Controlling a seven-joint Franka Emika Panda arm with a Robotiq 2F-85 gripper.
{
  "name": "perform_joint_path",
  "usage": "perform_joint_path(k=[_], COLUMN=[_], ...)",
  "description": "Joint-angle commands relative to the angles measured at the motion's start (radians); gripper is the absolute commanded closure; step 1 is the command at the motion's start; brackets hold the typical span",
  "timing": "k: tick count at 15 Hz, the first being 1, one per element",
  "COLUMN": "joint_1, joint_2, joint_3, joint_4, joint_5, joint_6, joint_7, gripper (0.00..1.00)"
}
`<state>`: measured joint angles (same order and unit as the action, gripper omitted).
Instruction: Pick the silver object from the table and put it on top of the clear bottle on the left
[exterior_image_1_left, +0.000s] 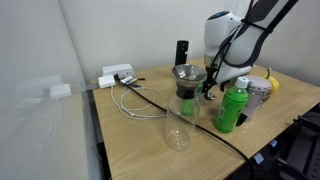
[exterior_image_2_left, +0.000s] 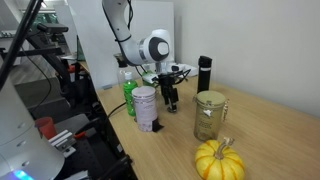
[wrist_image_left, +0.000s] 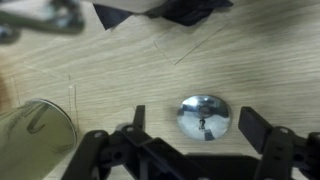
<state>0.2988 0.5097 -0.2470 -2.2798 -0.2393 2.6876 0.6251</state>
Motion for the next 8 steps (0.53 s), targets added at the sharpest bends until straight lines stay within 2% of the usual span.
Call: perform_joint_path(k=[1,2,3,5,8], joint_1=[0.017,0.017,0.016,0.017,0.017], joint_2=[0.009,0.009,0.009,0.009,0.009], joint_3=[-0.022,-0.023,-0.023,-0.026,-0.026], joint_4=[0.005,0.006,0.006,0.005,0.002], joint_5=[-0.028,-0.027,-0.026,-0.026,-0.025], joint_6=[0.021,0.021,0.021,0.024,0.033], joint_7=[0.034,0.036,0.036,0.043,0.049], gripper=[0.0,0.06,0.24,0.34,0.55])
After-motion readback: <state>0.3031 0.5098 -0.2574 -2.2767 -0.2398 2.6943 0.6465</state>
